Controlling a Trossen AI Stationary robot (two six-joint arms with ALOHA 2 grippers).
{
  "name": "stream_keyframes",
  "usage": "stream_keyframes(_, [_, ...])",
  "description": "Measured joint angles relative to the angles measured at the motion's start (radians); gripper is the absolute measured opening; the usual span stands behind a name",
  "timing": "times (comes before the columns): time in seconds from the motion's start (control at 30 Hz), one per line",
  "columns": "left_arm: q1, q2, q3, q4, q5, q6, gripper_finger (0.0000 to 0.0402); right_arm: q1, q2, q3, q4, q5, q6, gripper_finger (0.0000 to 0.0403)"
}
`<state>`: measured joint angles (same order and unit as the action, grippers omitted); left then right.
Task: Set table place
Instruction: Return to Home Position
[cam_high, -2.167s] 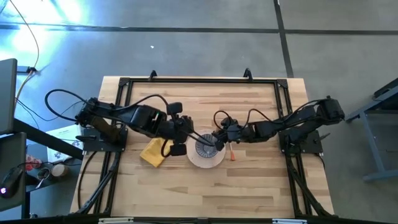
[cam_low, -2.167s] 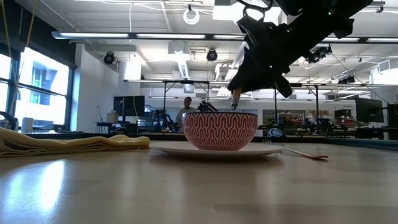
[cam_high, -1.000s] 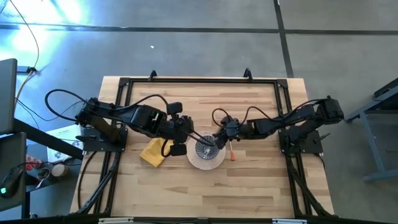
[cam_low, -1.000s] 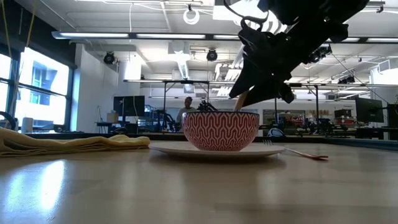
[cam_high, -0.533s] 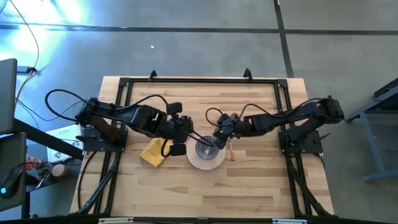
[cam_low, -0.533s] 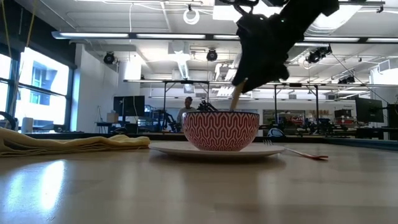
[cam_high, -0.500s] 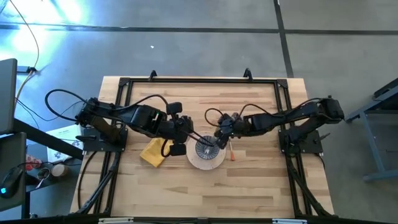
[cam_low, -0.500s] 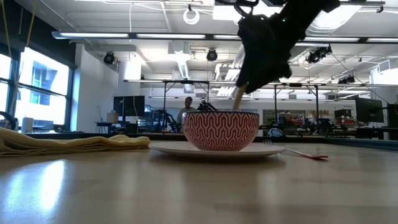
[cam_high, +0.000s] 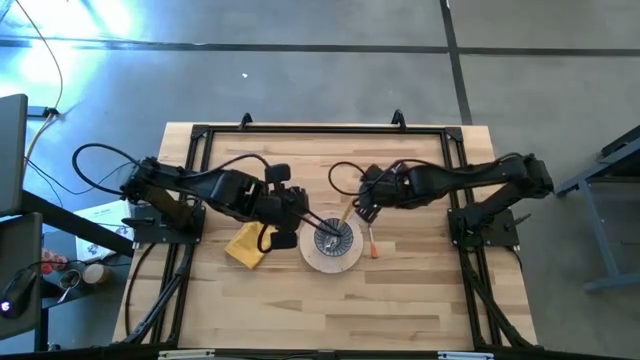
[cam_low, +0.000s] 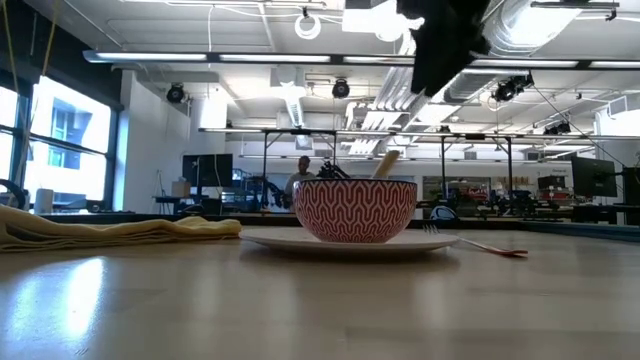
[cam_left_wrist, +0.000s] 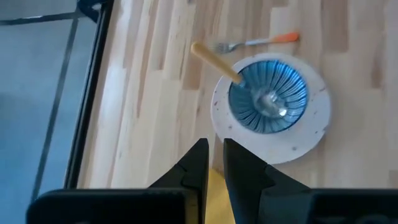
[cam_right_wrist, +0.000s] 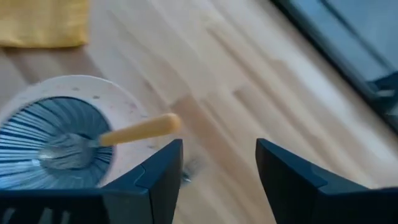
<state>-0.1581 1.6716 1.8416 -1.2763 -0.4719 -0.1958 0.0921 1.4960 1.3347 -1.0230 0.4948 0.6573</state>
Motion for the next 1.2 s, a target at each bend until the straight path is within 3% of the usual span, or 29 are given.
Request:
stream_keyframes(0.1, [0.000,-0.023,-0.101,0.010,-0.019,-0.017,0.0040,0.012,-0.009,0.074,-0.126,0.052,0.003,0.0177])
stream_keyframes(0.2, [0.000,-0.108,-0.294,0.128,-0.013,-0.058,0.0040,0.048,-0.057,0.104,-0.173,0.107,-0.012,0.0133])
stream_keyframes(0.37, [0.000,-0.360,-0.732,0.549,0.119,-0.156,0.0040,0.122,-0.245,0.053,-0.195,0.142,0.022,0.0023])
stream_keyframes(0.47, [0.000,-0.542,-0.978,0.781,0.150,-0.213,0.0039,0.181,-0.409,-0.040,-0.148,0.169,0.087,0.0013])
stream_keyframes(0.6, [0.001,-0.790,-1.240,0.966,0.148,-0.266,0.0018,0.259,-0.653,-0.224,0.044,0.213,0.084,0.0003])
stream_keyframes(0.77, [0.001,-1.091,-1.471,1.111,0.142,-0.309,0.0007,0.305,-0.942,-0.540,0.442,0.229,-0.040,0.0001])
stream_keyframes(1.0, [0.001,-1.393,-1.654,1.161,0.102,-0.311,0.0004,0.308,-1.263,-0.959,0.911,0.199,-0.146,0.0000])
stream_keyframes(1.2, [0.001,-1.561,-1.755,1.160,0.078,-0.311,0.0002,0.307,-1.445,-1.188,1.084,0.194,-0.143,0.0000])
